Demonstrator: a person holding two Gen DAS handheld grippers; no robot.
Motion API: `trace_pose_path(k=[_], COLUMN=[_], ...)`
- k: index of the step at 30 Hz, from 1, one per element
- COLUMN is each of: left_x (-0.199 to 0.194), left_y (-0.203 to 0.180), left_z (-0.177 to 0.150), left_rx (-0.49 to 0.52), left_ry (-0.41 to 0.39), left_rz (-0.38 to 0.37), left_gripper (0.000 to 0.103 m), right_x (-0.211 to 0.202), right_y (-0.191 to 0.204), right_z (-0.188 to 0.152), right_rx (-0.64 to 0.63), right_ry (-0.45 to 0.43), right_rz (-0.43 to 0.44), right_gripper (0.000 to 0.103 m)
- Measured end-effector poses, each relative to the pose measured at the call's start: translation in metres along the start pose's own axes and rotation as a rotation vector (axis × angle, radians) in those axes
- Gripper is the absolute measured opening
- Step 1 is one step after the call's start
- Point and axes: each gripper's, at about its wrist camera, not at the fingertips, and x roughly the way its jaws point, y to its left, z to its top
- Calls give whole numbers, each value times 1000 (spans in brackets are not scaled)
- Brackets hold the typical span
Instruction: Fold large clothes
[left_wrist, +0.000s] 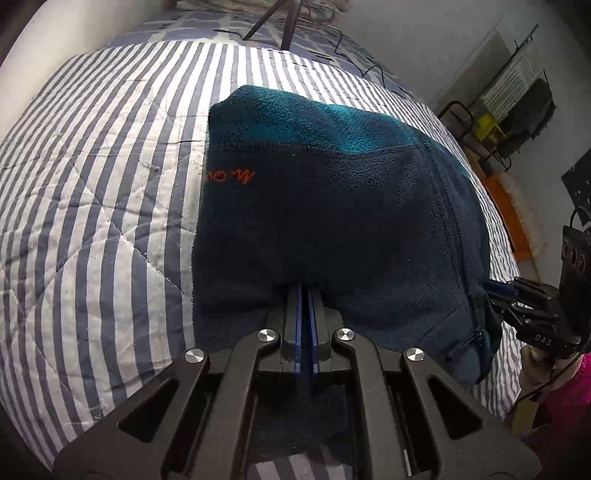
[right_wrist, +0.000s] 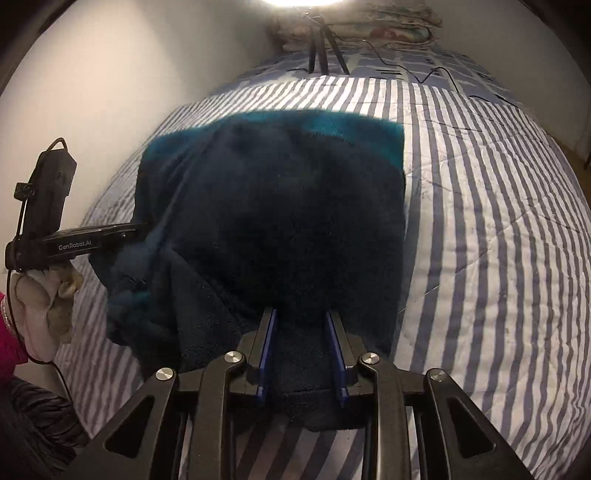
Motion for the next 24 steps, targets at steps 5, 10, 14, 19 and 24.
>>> trace_pose_path(k=[5, 10, 14, 19, 24], left_x=[-36, -71, -60, -39, -16], left_y=[0, 32, 70, 98, 94], left_z=[4, 14, 17, 11, 7], left_rx=[-34, -175, -373, -476, -489], left_ry=[-36, -117, -67, -17, 29], left_rz=[-11, -117, -268, -335, -355], left_gripper=[8, 85, 88, 88, 88], right_x=[-26, -76, -78, -46, -14], right_y=[-2, -29, -68, -96, -100], right_z=[6, -1, -1, -6, -9], right_rx=[6, 33, 180, 284, 331], right_ry=[-23, -197, -230, -155, -98], right_rz=[35, 68, 109, 205, 277], right_gripper=[27, 75, 81, 81, 81])
